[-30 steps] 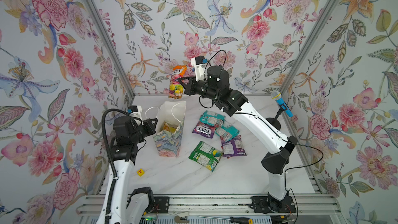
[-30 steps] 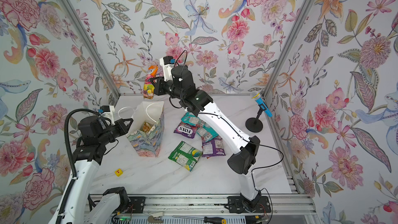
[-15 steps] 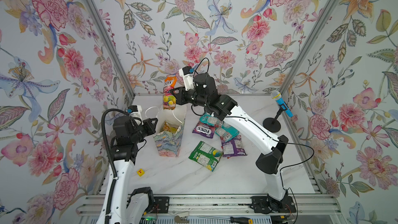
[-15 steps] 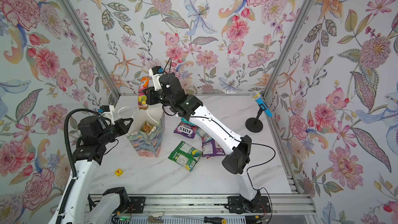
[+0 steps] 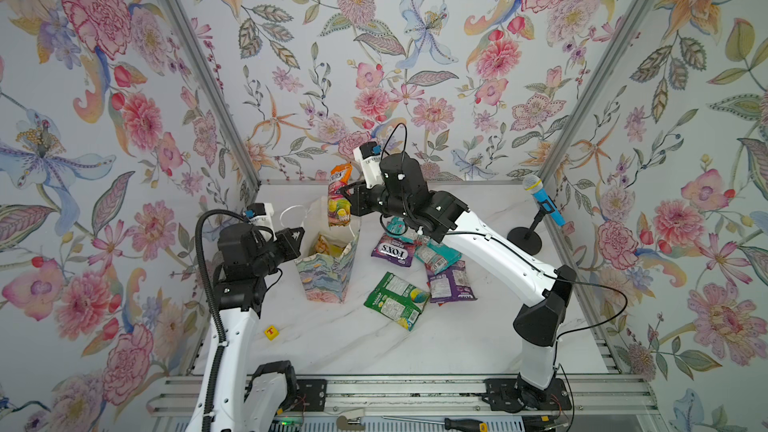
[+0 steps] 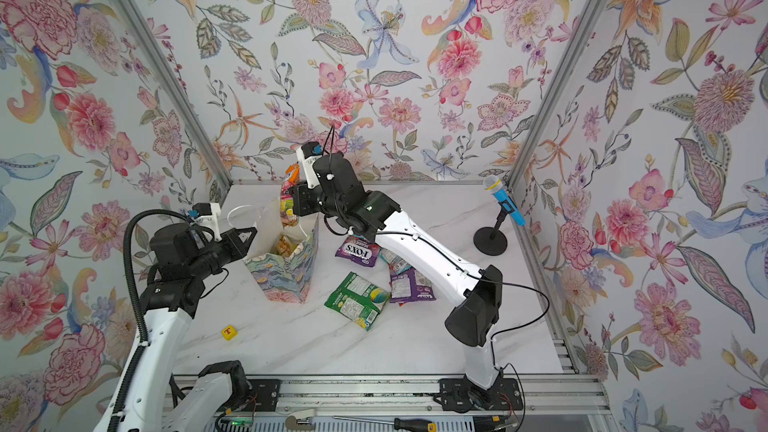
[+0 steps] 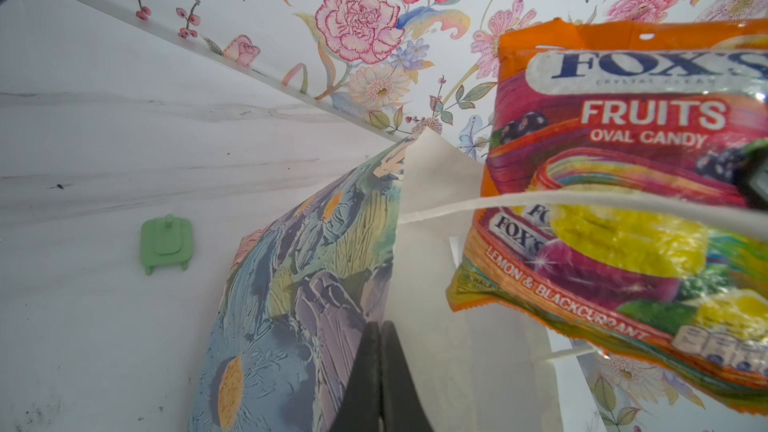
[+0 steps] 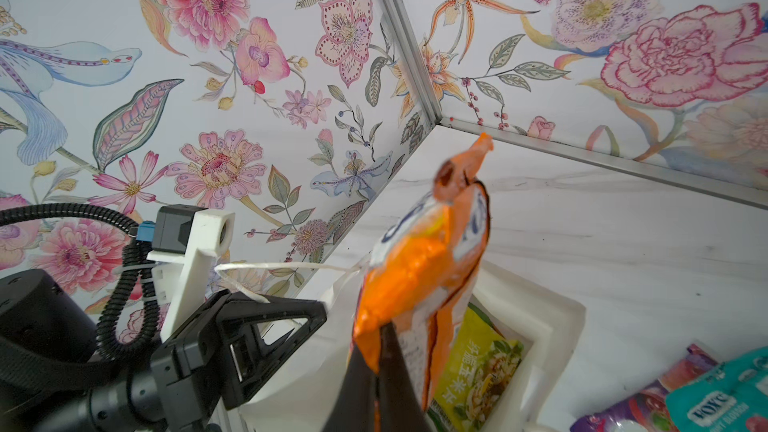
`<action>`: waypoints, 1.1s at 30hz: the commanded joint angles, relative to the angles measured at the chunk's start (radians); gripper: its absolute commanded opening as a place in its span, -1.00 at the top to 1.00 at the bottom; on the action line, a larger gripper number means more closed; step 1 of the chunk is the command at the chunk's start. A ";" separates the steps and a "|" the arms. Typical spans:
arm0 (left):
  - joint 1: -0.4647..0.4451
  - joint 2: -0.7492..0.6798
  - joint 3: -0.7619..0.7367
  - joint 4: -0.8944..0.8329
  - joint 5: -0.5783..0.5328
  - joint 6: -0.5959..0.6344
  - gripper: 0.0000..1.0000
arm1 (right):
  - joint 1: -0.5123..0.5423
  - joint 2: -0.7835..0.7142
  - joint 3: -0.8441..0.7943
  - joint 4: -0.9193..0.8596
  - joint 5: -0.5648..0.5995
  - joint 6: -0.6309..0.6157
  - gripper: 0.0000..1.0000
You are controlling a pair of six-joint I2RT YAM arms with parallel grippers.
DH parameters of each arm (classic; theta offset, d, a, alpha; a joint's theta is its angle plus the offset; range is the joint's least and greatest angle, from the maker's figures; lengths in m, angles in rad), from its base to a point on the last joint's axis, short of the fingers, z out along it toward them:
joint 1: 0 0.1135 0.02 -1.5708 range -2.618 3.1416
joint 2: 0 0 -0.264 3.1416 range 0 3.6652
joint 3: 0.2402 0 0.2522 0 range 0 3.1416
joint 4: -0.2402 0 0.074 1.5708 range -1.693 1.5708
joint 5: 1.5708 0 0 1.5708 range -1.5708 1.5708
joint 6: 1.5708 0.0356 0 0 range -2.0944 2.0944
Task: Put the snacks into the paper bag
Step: 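Lower the orange packet into the bag and open the right gripper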
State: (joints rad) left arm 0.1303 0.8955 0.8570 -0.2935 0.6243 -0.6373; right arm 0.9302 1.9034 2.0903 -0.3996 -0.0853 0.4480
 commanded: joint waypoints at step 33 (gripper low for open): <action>-0.007 -0.012 -0.012 0.035 0.025 -0.012 0.98 | 0.030 0.013 -0.082 0.140 -0.119 0.113 1.00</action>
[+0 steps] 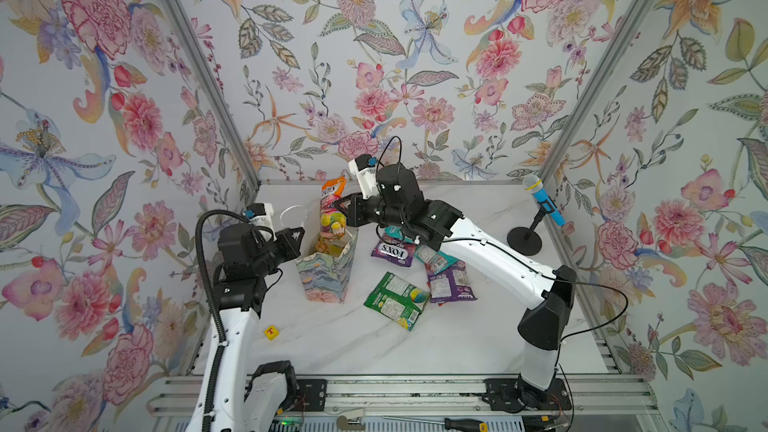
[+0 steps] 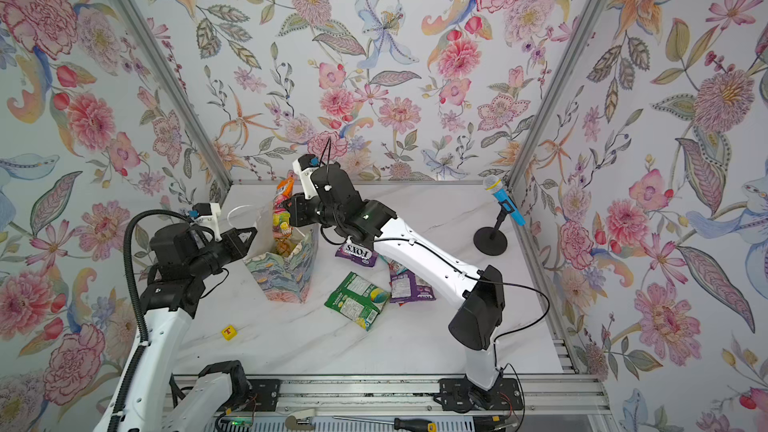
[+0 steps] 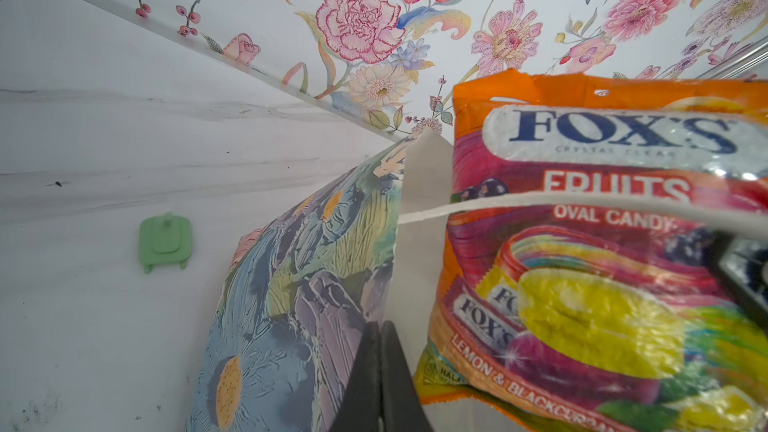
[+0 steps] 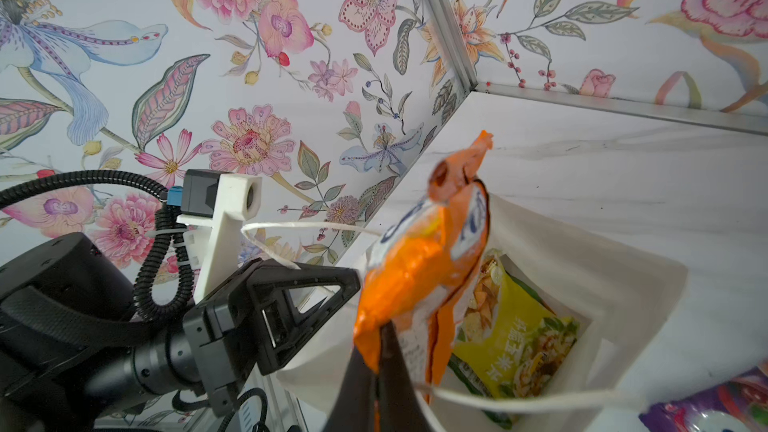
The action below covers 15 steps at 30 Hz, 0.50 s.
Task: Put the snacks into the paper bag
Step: 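Lower the orange packet into the bag and open the right gripper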
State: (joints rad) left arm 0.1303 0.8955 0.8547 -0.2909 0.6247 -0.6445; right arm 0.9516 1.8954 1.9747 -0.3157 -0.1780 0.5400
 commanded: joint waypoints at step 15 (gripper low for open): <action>-0.006 -0.013 -0.008 0.029 0.026 0.002 0.98 | -0.013 0.005 0.016 0.054 -0.015 0.022 0.49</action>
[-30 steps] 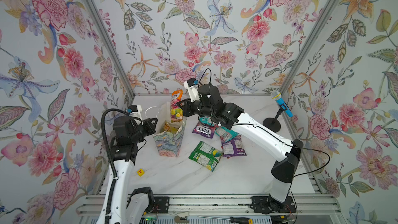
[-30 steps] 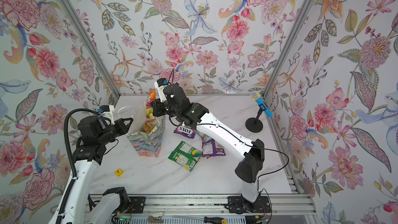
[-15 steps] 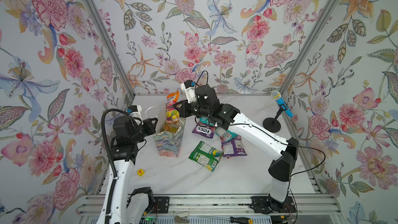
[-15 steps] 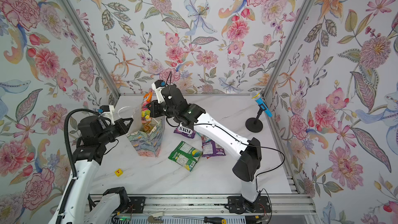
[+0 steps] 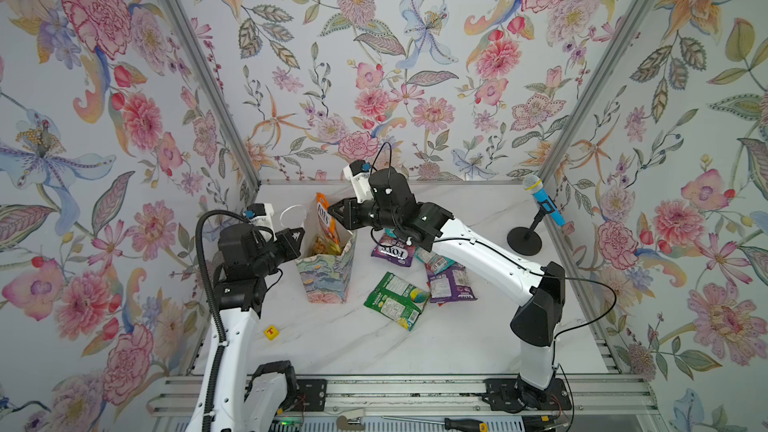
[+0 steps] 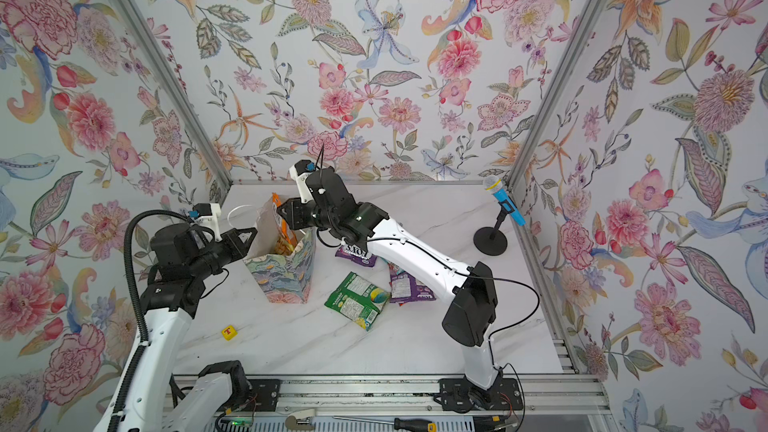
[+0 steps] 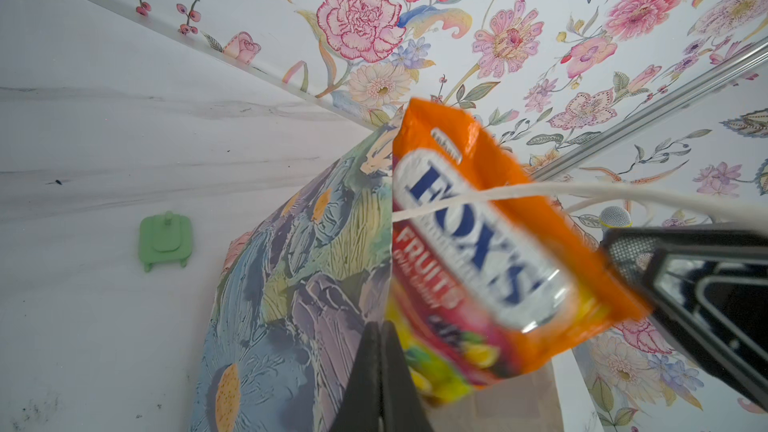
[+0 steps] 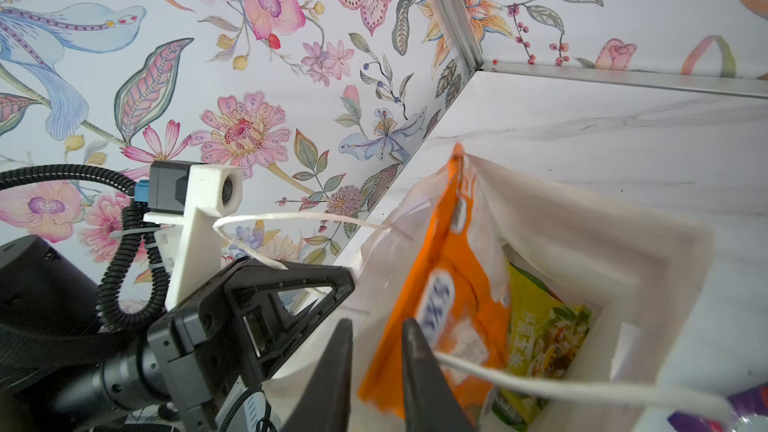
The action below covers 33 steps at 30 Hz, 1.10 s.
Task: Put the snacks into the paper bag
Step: 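Lower the orange packet into the bag and open the right gripper, then move the right gripper back to the pile toward the purple packet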
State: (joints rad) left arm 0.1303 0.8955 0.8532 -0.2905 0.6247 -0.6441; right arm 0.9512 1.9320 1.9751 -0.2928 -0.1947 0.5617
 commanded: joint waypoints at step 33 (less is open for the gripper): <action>-0.007 -0.005 -0.006 0.037 0.021 -0.004 0.97 | -0.257 -0.643 -0.813 0.118 0.157 0.036 0.09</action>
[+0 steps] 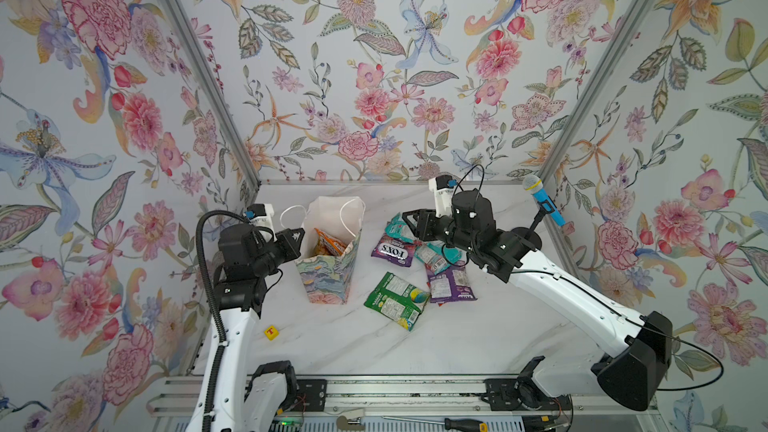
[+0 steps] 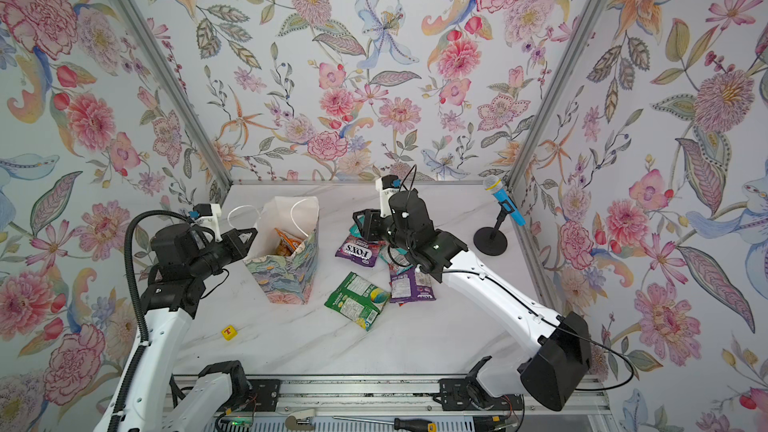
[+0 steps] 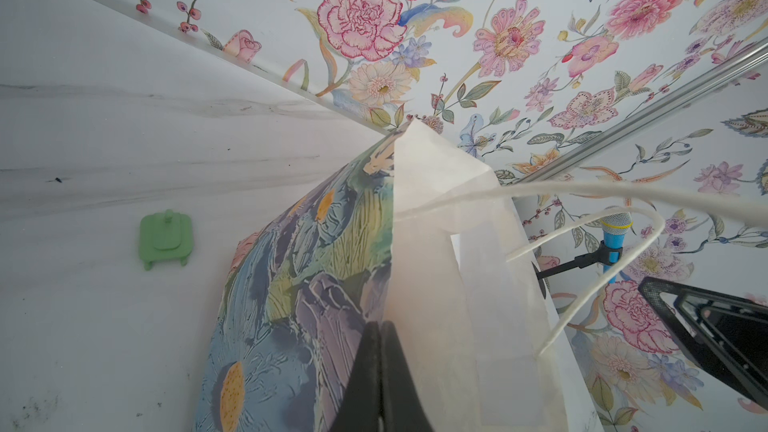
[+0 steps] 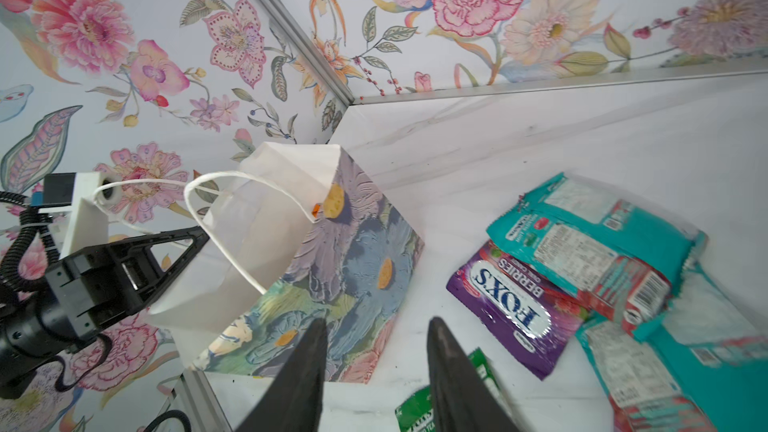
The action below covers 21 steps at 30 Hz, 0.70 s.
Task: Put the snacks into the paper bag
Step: 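Move the right gripper back to the pile toward the purple packet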
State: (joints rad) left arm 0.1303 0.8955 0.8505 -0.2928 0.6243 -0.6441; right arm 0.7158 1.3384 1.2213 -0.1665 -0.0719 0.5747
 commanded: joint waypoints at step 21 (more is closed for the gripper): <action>-0.007 -0.009 -0.003 0.037 0.025 -0.007 0.98 | -0.454 -0.141 -0.501 -0.020 -0.204 0.078 -0.35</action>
State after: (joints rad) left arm 0.1303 0.8955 0.8505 -0.2928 0.6247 -0.6445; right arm 0.2813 1.1709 0.7422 -0.2115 -0.2203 0.6598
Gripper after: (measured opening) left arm 0.033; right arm 0.676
